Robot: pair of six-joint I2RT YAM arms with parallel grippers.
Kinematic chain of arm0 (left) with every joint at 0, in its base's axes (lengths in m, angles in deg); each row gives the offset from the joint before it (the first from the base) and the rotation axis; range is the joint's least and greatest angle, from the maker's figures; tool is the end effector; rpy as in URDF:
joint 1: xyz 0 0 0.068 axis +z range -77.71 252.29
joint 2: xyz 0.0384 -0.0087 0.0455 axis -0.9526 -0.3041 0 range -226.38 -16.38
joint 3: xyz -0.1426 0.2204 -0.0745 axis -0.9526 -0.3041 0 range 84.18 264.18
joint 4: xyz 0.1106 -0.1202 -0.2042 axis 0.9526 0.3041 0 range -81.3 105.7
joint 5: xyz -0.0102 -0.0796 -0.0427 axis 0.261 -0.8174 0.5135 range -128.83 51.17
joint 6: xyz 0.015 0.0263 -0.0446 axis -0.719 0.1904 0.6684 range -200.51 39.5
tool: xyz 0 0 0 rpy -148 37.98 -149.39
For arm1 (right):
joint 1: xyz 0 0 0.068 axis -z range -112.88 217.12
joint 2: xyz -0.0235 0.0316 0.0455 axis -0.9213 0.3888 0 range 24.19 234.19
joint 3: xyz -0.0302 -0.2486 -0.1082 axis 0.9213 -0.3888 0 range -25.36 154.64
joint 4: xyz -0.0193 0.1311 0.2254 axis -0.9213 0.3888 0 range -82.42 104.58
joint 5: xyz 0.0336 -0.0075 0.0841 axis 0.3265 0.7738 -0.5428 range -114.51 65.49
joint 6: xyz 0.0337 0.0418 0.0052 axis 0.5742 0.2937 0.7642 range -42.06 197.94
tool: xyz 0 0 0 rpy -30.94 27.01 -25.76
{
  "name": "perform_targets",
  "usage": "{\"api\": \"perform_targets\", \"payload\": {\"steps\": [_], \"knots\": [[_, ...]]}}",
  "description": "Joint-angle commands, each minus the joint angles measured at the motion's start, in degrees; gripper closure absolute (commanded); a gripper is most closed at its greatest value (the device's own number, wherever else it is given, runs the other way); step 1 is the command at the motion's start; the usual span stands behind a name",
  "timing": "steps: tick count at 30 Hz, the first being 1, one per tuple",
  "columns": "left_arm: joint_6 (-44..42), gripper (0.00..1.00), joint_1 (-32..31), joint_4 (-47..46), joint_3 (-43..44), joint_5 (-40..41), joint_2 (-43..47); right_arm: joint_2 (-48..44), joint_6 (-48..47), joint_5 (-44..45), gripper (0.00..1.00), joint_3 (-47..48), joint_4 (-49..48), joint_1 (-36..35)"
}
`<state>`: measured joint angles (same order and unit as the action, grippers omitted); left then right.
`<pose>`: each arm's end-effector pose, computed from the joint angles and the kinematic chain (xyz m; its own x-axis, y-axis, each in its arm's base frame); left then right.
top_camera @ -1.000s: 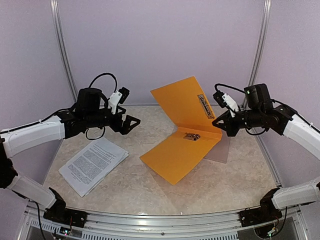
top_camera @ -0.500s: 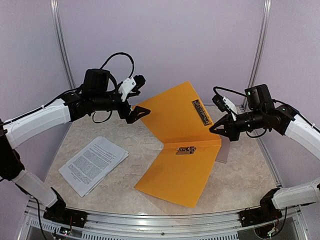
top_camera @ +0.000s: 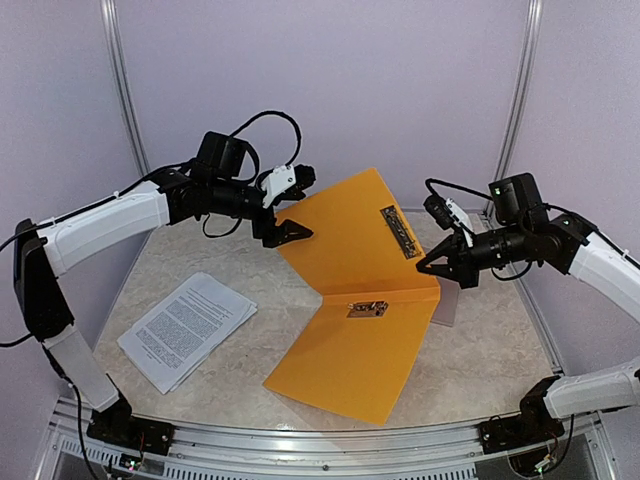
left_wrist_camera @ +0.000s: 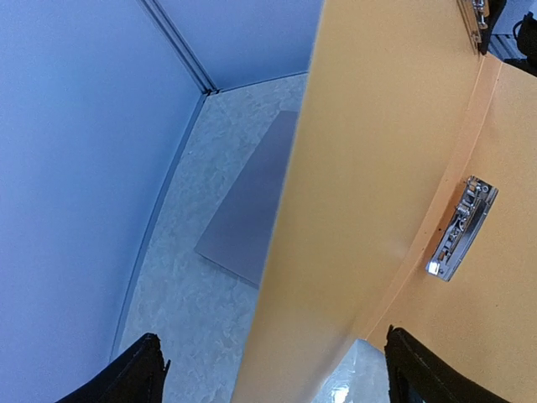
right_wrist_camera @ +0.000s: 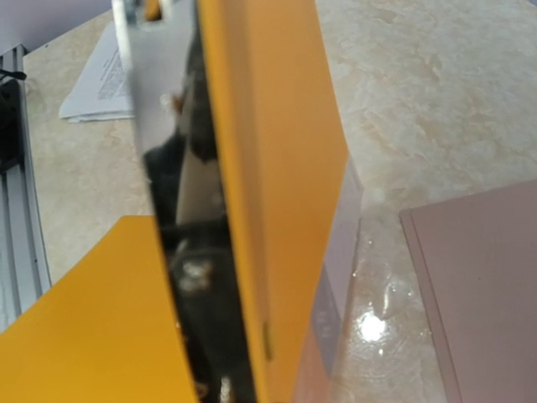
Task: Put the files into the folder
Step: Pass from the right arm to the left
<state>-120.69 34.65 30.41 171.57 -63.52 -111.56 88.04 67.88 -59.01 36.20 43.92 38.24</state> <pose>0.2975 -0.2483 0.3504 0.2459 0.5507 -0.7977 0.8954 0.1861 0.4045 0.1930 0.1294 0.3361 -0.4011 -0.3856 -0.8309 -0.8689 0.4474 0.2118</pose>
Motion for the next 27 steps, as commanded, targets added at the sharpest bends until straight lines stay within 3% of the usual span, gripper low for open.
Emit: {"api": "perform_targets", "payload": {"steps": [1, 5, 11, 13, 14, 16, 19, 22, 24, 27], "knots": [[-3.0, 0.23, 0.85, 8.14, 5.89, -7.69, -3.72, 0.22, -0.26, -1.6, 1.0, 0.14, -2.29, 0.24], [-2.81, 0.51, 0.91, 15.14, 10.25, -9.97, -6.63, 1.73, 0.32, 1.42, 1.0, 0.76, -2.11, 0.3], [2.09, 0.73, 0.91, 15.88, 9.69, -9.18, -5.28, 3.91, 1.41, 5.46, 1.0, 2.02, -1.9, 0.35], [3.92, 0.95, 0.91, 16.01, 8.97, -9.34, -4.45, 4.32, 1.77, 7.32, 1.0, 2.68, -1.73, 0.41], [5.12, 1.0, 0.89, 15.55, 8.1, -9.17, -3.99, 4.41, 2.02, 7.96, 1.0, 2.93, -1.83, 0.41], [7.83, 1.0, 0.74, 13.72, 6.35, -8.1, -2.85, 4.64, 2.52, 9.42, 1.0, 3.39, -1.78, 0.48], [12.78, 1.0, 0.57, 11.65, 4.92, -6.49, -1.26, 5.28, 3.86, 12.91, 0.81, 4.58, -1.39, 0.94], [19.01, 1.0, 0.56, 12.01, 5.74, -3.94, -0.81, 5.85, 4.84, 15.1, 0.47, 6.22, -0.86, 1.35], [23.26, 1.0, 0.47, 12.78, 6.7, -2.15, -0.87, 6.21, 5.36, 16.0, 0.3, 7.07, -0.74, 1.56], [31.33, 1.0, 0.55, 16.08, 10.48, 0.65, -1.88, 6.72, 5.75, 17.48, 0.19, 8.34, -0.54, 1.63]]}}
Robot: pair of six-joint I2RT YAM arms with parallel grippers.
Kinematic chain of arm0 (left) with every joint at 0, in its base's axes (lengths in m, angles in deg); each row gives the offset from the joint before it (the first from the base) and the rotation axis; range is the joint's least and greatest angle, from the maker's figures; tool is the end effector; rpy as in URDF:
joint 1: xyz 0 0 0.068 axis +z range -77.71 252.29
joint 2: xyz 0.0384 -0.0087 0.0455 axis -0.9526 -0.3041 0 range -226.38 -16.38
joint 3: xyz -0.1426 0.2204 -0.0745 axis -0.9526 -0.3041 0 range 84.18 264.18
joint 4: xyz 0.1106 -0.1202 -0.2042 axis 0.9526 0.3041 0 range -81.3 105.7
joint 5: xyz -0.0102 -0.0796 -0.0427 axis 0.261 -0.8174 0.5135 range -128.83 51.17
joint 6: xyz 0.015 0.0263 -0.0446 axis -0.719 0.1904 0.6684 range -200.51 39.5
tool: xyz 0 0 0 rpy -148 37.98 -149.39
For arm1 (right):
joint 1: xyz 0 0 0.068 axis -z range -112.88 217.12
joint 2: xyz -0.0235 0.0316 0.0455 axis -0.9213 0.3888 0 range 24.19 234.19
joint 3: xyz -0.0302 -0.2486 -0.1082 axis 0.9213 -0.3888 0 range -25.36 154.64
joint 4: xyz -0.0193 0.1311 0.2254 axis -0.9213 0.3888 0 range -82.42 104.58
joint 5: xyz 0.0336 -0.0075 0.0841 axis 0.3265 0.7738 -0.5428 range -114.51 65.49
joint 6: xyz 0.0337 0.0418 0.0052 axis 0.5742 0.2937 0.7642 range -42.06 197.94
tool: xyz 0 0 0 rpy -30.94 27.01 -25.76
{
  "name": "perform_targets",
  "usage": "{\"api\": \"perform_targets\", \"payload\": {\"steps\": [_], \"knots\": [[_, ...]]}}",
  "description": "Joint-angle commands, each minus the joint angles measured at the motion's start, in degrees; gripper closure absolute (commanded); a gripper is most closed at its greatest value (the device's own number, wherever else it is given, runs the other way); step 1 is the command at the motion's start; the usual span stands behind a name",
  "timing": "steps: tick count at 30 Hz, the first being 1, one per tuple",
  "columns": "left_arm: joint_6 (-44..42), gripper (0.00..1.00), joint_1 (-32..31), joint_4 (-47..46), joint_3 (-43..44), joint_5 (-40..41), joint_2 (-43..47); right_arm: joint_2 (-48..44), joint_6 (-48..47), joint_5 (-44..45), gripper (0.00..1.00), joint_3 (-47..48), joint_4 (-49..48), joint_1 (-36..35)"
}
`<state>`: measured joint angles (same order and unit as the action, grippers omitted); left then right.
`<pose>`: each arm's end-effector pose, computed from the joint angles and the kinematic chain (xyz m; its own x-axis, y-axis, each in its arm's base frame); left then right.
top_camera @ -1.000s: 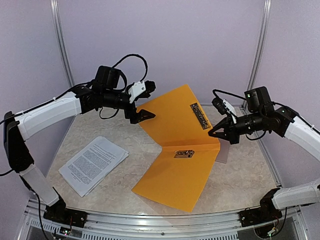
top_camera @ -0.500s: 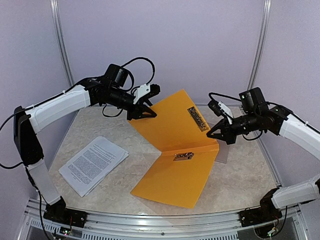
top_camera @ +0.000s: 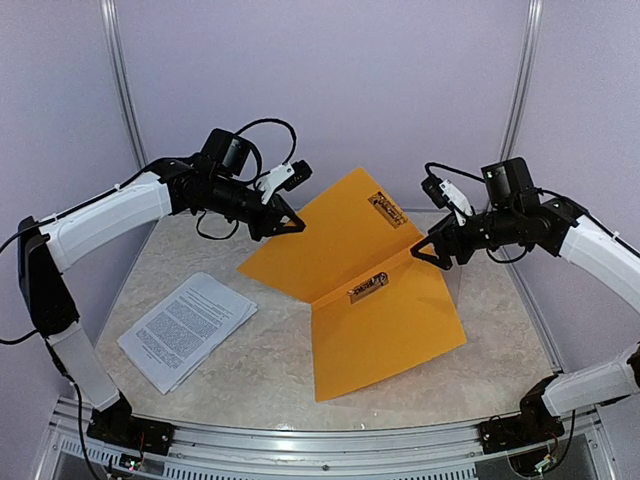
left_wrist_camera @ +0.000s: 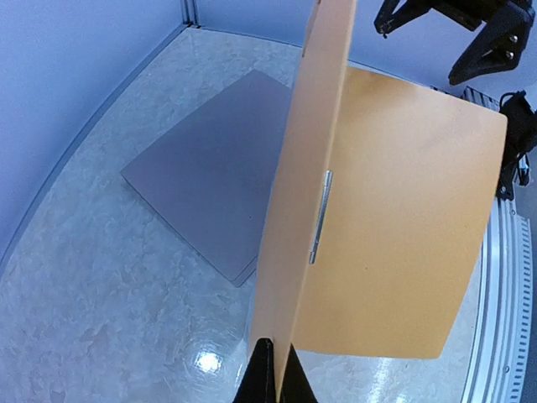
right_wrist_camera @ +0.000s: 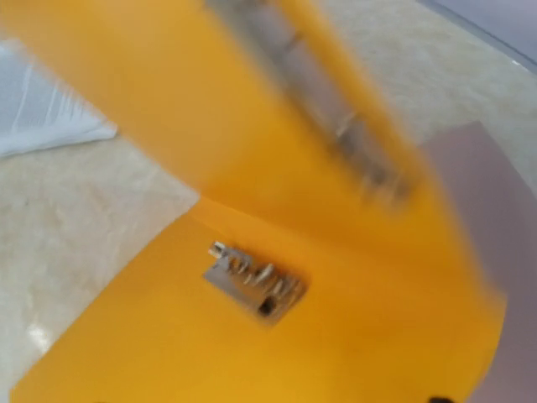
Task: Put the files into the folder
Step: Pass from the right arm to the left, then place the folder at the center of the board.
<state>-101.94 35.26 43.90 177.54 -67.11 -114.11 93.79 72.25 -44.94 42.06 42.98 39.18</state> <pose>0.2976 -0.2457 0.3492 -0.1730 0.5336 -0.8278 0.9509 0.3095 0.0008 0.2240 0.1328 0.3461 -0.4684 -0.3536 -0.8097 -0.7336 0.6664 0.1333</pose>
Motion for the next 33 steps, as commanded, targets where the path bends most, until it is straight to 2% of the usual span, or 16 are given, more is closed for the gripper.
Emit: {"api": "perform_targets", "payload": {"steps": [1, 5, 9, 12, 18, 21, 23, 26, 33], "knots": [[15.34, 1.0, -0.05, 4.23, 6.11, 4.69, -0.14, 1.3, 1.43, 4.02, 0.18, 2.95, 0.6, 0.7], [28.44, 1.0, 0.5, 9.21, 10.38, 2.37, -3.35, 2.36, 1.84, 6.23, 0.16, 4.08, 1.24, 0.66], [39.07, 1.0, 0.22, 6.79, 7.83, -2.77, -3.64, 3.17, 2.24, 6.72, 0.15, 3.85, 0.76, 0.7], [47.31, 1.0, 0.12, 1.47, 2.11, -4.13, -1.89, 3.84, 2.48, 6.04, 0.17, 3.35, 0.3, 0.7], [64.63, 1.0, -0.54, -15.67, -15.63, -7.41, 5.72, 4.77, 3.59, 2.11, 0.19, -0.95, -3.84, 0.24], [69.91, 1.0, -1.19, -21.12, -23.65, -3.65, 10.08, 5.69, 4.72, 1.06, 0.21, -3.26, -6.4, -0.82], [71.97, 1.0, -1.2, -21.44, -27.92, 0.76, 13.78, 6.61, 5.48, 0.16, 0.22, -4.92, -8.34, -1.84], [71.99, 1.0, -1.45, -20.21, -33.99, 8.88, 18.13, 8.64, 7.32, 0.42, 0.23, -7.57, -10.79, -4.64], [73.19, 1.0, -1.96, -19.41, -45.91, 21.8, 26.77, 13.55, 10.71, 1.93, 0.27, -10.56, -16.01, -9.54]]}}
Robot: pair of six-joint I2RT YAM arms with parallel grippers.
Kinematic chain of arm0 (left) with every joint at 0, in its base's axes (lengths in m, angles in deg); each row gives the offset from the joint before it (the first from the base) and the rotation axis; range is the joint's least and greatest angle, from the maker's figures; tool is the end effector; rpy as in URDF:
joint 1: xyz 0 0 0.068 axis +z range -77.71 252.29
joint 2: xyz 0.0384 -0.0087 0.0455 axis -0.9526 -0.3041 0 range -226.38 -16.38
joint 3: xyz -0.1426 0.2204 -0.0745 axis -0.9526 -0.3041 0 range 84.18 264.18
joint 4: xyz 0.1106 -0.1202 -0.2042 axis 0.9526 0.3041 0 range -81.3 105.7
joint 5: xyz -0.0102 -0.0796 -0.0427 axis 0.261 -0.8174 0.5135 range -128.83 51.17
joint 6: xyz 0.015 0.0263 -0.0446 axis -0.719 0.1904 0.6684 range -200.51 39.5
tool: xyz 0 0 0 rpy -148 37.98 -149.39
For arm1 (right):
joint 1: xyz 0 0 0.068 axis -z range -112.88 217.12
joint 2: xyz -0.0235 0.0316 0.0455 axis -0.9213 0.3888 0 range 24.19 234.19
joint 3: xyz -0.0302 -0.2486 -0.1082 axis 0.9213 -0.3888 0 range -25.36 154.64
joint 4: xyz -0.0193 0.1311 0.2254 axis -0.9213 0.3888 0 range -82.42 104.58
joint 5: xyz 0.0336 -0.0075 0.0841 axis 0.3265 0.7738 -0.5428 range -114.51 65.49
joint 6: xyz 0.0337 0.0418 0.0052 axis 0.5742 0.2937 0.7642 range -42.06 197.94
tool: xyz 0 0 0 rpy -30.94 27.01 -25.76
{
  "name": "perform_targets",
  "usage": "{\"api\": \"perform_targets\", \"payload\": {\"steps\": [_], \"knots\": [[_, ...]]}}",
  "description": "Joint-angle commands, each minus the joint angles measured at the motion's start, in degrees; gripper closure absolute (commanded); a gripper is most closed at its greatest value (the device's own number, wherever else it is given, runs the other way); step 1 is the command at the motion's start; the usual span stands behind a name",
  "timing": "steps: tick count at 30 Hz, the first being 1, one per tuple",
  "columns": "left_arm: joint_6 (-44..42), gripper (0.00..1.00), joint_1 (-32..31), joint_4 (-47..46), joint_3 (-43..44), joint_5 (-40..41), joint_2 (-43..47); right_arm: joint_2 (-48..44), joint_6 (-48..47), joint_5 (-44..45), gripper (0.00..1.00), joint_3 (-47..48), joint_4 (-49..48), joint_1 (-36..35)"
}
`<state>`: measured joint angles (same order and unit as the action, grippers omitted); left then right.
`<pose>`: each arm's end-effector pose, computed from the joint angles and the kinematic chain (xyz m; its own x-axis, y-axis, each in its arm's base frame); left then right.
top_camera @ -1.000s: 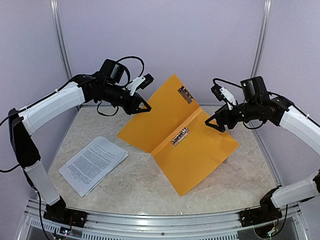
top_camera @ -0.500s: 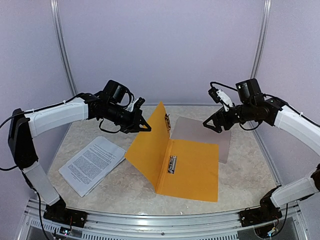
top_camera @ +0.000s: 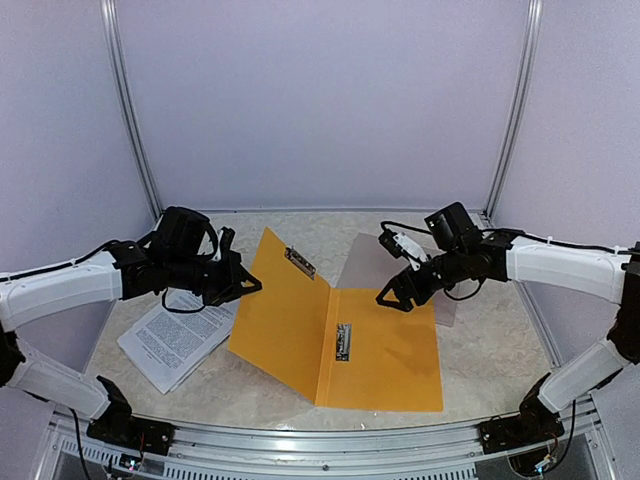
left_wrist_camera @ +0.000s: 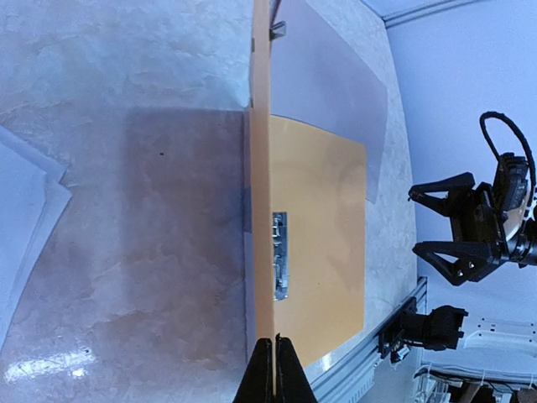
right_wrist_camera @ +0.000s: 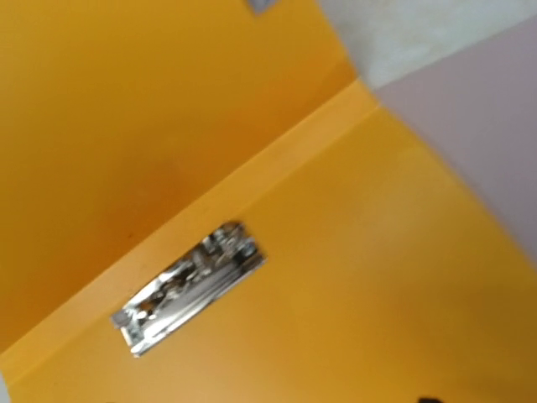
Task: Put the files into the folder
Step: Place the folder at the center of the board.
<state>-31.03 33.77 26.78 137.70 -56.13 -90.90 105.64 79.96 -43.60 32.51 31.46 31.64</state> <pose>0.2152 -0.1849 0.2681 -0.9098 -0.2034 -0.3619 0.1288 0.6904 -0.7118 0.2392 0.1847 0.2522 -0.6253 -0.4048 -0.6672 -0.7070 0.6558 0.2647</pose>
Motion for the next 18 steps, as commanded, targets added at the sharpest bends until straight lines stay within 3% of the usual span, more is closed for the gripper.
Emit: {"api": "perform_targets", "payload": {"steps": [1, 5, 12, 18], "knots": [[3.49, 1.0, -0.54, -3.13, -8.09, 12.23, 5.15, 2.3, 3.25, 0.98, 0.27, -0.92, -4.91, -2.52], [7.78, 1.0, -1.78, -5.34, -15.11, 16.69, 10.35, 4.6, 4.98, 4.32, 0.27, -0.22, -6.15, -4.66], [11.94, 1.0, -6.89, 0.05, -19.54, 24.44, 12.91, 9.82, 8.75, 12.76, 0.28, 0.93, -8.86, -12.03], [17.74, 0.87, -14.02, 3.7, -22.22, 30.98, 9.91, 14.83, 10.71, 19.04, 0.32, 3.06, -7.33, -18.82]]}}
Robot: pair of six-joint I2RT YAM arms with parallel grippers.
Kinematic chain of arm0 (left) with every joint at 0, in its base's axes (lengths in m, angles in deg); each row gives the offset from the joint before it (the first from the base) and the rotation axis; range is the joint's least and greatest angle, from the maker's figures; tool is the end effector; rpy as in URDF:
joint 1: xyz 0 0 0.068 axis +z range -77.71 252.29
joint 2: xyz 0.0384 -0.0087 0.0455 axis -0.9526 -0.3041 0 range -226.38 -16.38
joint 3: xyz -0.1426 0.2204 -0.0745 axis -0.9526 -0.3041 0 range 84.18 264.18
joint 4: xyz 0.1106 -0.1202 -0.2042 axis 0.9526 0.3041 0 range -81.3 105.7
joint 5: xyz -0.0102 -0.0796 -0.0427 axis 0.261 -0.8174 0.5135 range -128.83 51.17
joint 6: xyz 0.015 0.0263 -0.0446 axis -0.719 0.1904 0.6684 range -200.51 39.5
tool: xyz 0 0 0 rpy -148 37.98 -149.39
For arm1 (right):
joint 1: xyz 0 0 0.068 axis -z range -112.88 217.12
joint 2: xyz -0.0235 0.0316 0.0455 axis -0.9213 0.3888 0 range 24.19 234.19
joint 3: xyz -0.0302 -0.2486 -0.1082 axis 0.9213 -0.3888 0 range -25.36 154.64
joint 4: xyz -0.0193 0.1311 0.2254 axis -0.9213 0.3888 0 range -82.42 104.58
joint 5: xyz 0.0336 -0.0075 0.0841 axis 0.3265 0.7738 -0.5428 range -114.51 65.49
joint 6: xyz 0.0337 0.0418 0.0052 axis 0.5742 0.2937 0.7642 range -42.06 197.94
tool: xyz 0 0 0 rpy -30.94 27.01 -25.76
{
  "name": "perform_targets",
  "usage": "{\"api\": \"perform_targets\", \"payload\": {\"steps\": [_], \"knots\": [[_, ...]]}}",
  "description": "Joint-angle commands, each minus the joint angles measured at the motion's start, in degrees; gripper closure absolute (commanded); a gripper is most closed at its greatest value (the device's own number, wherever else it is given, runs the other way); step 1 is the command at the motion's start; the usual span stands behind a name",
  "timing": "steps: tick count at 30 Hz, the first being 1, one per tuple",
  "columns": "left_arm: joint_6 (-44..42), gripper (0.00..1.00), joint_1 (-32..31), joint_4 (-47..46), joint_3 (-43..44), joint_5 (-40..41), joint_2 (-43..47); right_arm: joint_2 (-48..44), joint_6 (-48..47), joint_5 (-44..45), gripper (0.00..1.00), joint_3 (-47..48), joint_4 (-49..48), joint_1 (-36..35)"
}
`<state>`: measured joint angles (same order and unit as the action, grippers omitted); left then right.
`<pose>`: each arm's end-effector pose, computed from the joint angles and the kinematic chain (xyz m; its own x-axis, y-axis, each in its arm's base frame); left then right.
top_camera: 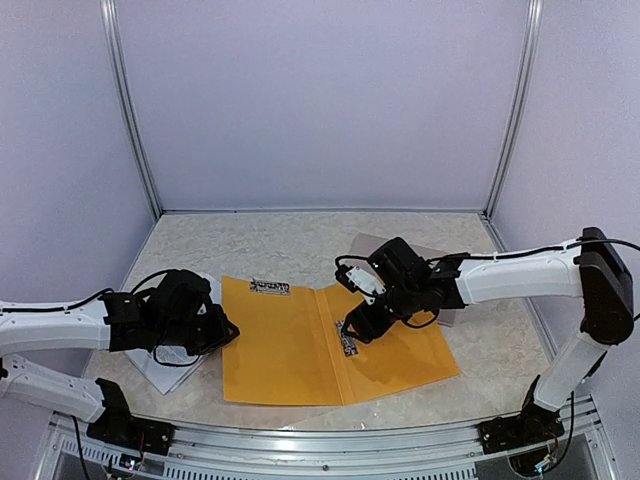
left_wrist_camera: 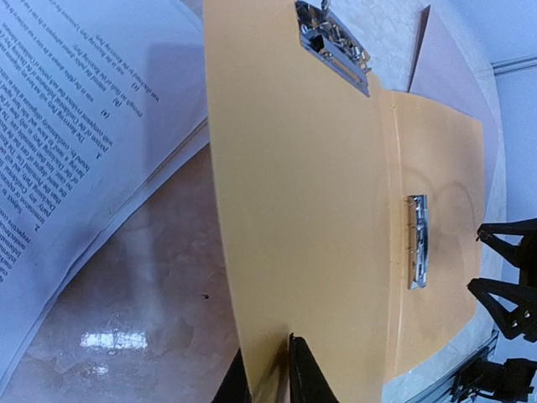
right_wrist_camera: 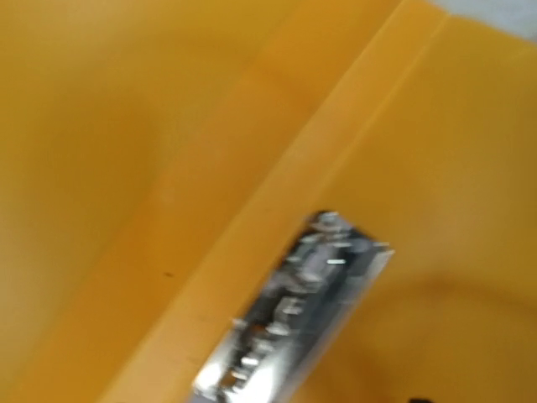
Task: Put the files into the folder
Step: Place the folder at the center of the board.
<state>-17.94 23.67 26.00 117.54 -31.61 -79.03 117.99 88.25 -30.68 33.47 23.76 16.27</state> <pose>0.1466 -0.1597 0.2011 -0.8313 -0.3884 -0.3977 -0.1095 0.8158 -0.5678 0.2125 0.2670 0.2004 -0.6294 -0.4912 -0.6021 -0.7125 0.6742 0.1947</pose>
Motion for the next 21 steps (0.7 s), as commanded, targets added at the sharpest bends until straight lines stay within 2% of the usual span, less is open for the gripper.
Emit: {"api": "perform_targets", "payload": {"steps": [1, 7, 11, 16, 21], "knots": [[5.55, 0.84, -4.98, 5.16, -2.26, 7.43, -2.28, 3.26, 2.78, 7.41, 0.32, 2.35, 0.74, -4.19], [8.82, 0.63, -10.87, 9.49, -2.28, 12.54, -3.44, 5.52, 4.29, 11.65, 0.43, 3.46, 3.2, -7.82], [6.37, 0.54, -12.08, 11.61, -1.16, 14.78, -3.83, 6.45, 5.13, 13.51, 0.51, 3.57, 4.3, -9.36], [-3.72, 0.43, -12.17, 8.93, 1.38, 16.04, -5.09, 6.02, 6.17, 13.89, 0.65, 2.67, 4.7, -9.79], [-21.37, 0.39, -12.18, -1.33, 4.16, 14.55, -7.88, 4.38, 8.47, 12.66, 0.67, 0.97, 2.49, -9.8]]}}
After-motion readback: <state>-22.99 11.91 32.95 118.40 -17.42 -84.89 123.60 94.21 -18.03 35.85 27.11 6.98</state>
